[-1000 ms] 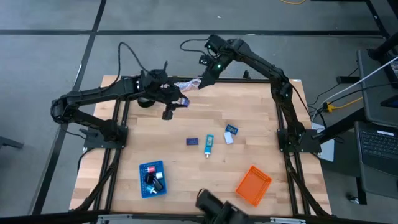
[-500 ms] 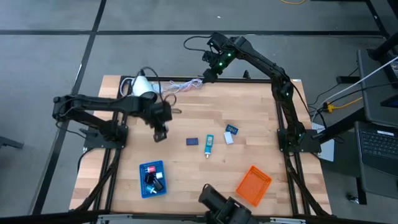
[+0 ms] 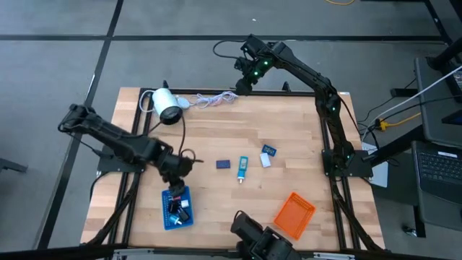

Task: Pick & Place Office items
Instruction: Put the purple charger adapter into the blue basket, then put the blue charger adapter into the blue basket

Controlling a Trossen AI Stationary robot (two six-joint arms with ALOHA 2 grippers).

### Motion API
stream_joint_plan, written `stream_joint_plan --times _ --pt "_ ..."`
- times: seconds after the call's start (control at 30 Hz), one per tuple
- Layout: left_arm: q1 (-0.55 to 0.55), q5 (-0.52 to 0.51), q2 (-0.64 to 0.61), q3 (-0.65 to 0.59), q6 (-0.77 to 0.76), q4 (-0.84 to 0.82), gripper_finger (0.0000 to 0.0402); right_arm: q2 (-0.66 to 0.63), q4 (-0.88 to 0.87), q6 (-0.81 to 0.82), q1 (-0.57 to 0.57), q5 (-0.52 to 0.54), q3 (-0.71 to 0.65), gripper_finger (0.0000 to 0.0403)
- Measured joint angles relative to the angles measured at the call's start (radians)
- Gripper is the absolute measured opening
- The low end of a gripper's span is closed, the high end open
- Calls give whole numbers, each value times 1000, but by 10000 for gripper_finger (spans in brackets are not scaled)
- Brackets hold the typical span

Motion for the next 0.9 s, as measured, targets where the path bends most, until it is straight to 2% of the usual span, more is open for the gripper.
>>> stream_joint_plan --times 0.2,0.5,0.77,0.9 --pt "-104 -53 0 0 -162 23 136 0 19 -15 0 0 0 302" --pt "-183 -79 3 0 -292 59 199 0 38 -14 0 0 0 302" --pt "-202 -88 3 0 -307 59 233 0 40 -14 1 0 0 302" --pt "-160 -170 3 0 -206 39 236 0 40 -15 1 -9 0 302"
